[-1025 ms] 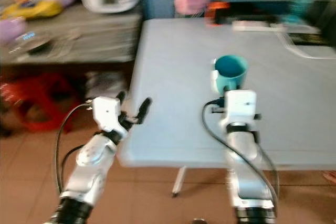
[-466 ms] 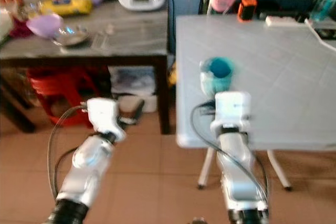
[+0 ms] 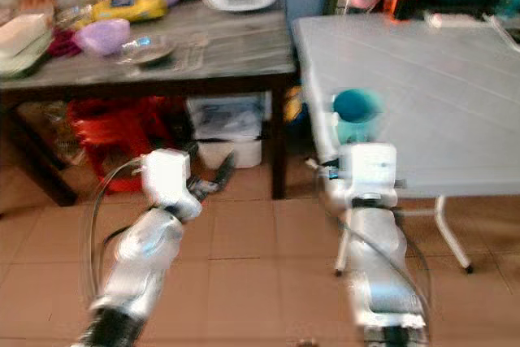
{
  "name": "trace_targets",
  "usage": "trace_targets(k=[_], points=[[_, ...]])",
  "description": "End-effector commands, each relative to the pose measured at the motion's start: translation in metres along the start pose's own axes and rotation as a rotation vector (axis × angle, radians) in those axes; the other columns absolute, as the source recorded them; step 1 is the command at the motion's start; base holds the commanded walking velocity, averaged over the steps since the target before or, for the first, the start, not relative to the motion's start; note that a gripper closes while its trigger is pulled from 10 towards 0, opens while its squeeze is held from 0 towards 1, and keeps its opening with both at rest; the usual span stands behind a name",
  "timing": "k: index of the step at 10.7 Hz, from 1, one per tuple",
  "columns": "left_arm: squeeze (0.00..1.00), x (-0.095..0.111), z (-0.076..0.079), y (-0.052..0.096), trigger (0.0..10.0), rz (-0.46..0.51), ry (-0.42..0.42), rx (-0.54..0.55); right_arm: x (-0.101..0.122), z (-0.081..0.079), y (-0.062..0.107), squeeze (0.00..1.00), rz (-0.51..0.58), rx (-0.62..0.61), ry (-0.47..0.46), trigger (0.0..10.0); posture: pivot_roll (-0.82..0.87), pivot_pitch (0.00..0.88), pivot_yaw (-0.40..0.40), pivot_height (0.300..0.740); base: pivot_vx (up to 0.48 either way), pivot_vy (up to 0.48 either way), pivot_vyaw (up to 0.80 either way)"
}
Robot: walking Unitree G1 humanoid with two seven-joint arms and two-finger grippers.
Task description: Setting the table
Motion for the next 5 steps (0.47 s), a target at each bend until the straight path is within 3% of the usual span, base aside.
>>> trace_targets(k=[1,5], points=[[0.00,0.0050,0.0072,-0.0043,10.0,0.020,-0.001,-0.021,0.0069,0.0085,-0.0014,0.00,0.029,-0.021,0.015,10.0,-0.24,0.073,0.069,0.740,0.000,0.476,0.00],[0.00,0.0048,0.0122,-0.0059,10.0,0.023,0.005,-0.029,0.0055,0.0108,-0.0002,0.00,0.023,-0.029,0.013,10.0,-0.25,0.071,0.065,0.740,0.000,0.476,0.00]])
Point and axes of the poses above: a point about 5 cm out from each wrist's last joint towards the gripper, its own y axis pointing back from the gripper into the wrist, its own x axis along the axis of the wrist's last joint, z = x × y, the point moved 2 cm from there along -y, pointing out of the wrist towards the gripper, and after that the axes turned 7 degrees about -y, right-handed, at the moved point
